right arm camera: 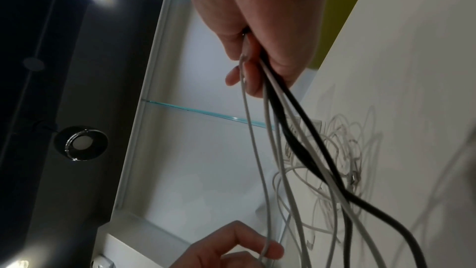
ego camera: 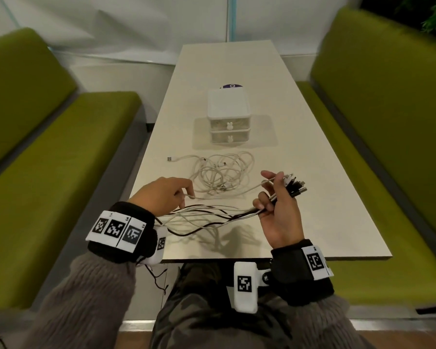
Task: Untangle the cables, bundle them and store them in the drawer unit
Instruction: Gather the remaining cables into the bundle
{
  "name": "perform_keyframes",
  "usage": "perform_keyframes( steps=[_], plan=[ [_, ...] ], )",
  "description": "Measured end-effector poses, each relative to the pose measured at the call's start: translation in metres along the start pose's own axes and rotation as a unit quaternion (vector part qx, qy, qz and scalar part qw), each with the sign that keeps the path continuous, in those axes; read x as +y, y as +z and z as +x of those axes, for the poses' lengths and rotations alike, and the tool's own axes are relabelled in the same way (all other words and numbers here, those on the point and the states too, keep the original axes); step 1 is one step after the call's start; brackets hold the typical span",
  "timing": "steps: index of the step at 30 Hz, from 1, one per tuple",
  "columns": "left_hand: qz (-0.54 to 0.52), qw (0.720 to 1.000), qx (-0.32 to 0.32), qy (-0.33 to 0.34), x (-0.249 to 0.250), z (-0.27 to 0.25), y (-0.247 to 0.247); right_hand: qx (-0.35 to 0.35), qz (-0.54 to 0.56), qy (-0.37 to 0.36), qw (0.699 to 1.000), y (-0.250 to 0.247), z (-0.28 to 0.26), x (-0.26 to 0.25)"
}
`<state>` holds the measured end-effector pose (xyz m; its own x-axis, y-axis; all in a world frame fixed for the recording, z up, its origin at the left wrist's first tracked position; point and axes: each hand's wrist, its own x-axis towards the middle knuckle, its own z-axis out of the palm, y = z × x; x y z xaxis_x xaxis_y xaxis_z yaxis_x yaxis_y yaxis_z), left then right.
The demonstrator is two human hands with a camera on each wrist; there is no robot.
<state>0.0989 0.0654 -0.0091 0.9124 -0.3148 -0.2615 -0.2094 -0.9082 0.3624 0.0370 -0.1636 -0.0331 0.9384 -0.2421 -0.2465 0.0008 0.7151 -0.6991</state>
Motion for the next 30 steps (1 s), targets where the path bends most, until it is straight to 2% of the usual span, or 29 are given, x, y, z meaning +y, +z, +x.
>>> perform_keyframes(
  steps=[4,7,9,10,13,16,18,22,25,28,30],
  plan=[
    [-0.001,1.000,-0.009,-0.029,-0.005,0.002,-0.001,-0.023,-0.021,-0.015,0.999,0.003,-0.004,0.002],
    [-0.038,0.996,0.059,0.051,0.011,-0.003,-0.001,-0.045,-0.044,-0.029,0.998,0.005,-0.006,0.001],
    [-0.080,0.982,0.115,0.125,0.034,-0.009,0.002,-0.057,-0.048,-0.034,0.997,0.007,-0.007,0.002],
    [-0.076,0.979,0.123,0.145,0.045,-0.011,0.005,-0.062,-0.049,-0.035,0.996,0.008,-0.008,0.003],
    [-0.046,0.978,0.106,0.172,0.070,-0.008,0.024,-0.075,-0.060,-0.034,0.995,0.011,-0.010,0.005],
    [-0.086,0.971,0.082,0.206,0.080,-0.003,0.042,-0.071,-0.076,-0.037,0.994,0.009,-0.011,0.004],
    [-0.088,0.970,0.084,0.210,0.080,-0.002,0.049,-0.063,-0.074,-0.045,0.994,0.006,-0.009,0.003],
    [-0.012,0.974,0.127,0.185,0.063,-0.006,0.052,-0.055,-0.010,-0.043,0.997,0.007,-0.009,0.004],
    [0.037,0.978,0.117,0.170,0.044,-0.009,0.052,-0.045,0.028,-0.032,0.998,0.011,-0.012,0.003],
    [0.006,0.977,0.142,0.160,0.024,-0.010,0.051,-0.022,0.033,-0.035,0.999,0.013,-0.012,0.003],
    [-0.045,0.980,0.150,0.125,0.009,-0.010,0.050,-0.002,0.027,-0.049,0.998,0.011,-0.012,0.002]
  ],
)
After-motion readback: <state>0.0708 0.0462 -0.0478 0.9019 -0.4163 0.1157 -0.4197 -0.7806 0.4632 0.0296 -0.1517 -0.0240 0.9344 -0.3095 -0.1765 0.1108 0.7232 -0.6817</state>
